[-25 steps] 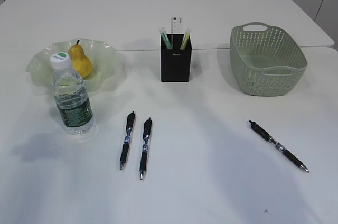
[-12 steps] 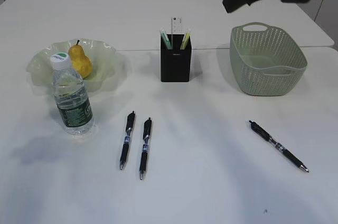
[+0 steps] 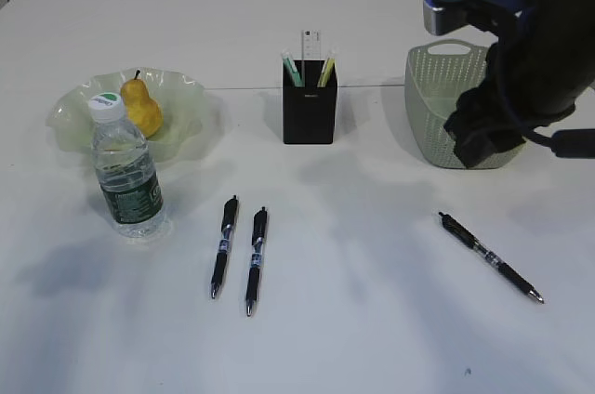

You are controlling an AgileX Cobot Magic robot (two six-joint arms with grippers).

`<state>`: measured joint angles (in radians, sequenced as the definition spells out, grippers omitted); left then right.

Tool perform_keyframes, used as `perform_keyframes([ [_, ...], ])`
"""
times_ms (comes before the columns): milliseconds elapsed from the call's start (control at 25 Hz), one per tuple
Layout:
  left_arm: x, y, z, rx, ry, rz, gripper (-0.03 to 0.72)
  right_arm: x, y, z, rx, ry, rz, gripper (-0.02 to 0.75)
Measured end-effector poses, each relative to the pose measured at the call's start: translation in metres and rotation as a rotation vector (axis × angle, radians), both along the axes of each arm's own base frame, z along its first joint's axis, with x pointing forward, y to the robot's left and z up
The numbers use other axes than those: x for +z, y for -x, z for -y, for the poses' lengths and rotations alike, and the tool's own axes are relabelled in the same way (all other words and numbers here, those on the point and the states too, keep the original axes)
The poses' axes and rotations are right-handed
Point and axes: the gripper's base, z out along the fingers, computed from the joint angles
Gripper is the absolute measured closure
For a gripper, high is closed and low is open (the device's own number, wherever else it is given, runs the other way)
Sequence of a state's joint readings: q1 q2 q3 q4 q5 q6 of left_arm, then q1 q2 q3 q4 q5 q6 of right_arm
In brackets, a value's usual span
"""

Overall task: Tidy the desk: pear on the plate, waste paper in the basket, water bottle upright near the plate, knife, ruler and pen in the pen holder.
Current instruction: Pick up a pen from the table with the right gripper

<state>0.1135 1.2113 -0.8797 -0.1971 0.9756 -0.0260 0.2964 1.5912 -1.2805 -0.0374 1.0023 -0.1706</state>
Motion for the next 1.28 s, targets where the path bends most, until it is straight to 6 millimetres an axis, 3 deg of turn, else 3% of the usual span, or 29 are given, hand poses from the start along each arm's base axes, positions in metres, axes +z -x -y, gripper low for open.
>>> perform_keyframes([
  [200,0.0,0.0,0.0,-0.001,0.001,-0.004,0.222,-0.012,-0.004,0.008,0.014,0.101,-0.002,0.382],
  [480,0.0,0.001,0.0,-0.001,0.001,-0.006,0.222,-0.064,-0.025,0.006,0.021,0.155,-0.131,0.386],
  [640,0.0,0.001,0.0,-0.001,0.001,-0.007,0.222,-0.087,-0.035,0.023,-0.043,0.141,-0.193,0.388],
  [840,0.0,0.001,0.0,-0.001,0.001,-0.007,0.222,-0.1,-0.042,0.035,-0.076,0.126,-0.211,0.391],
  [1280,0.0,-0.001,0.0,0.003,-0.003,0.016,0.222,-0.127,-0.057,0.031,-0.081,0.108,-0.25,0.391],
])
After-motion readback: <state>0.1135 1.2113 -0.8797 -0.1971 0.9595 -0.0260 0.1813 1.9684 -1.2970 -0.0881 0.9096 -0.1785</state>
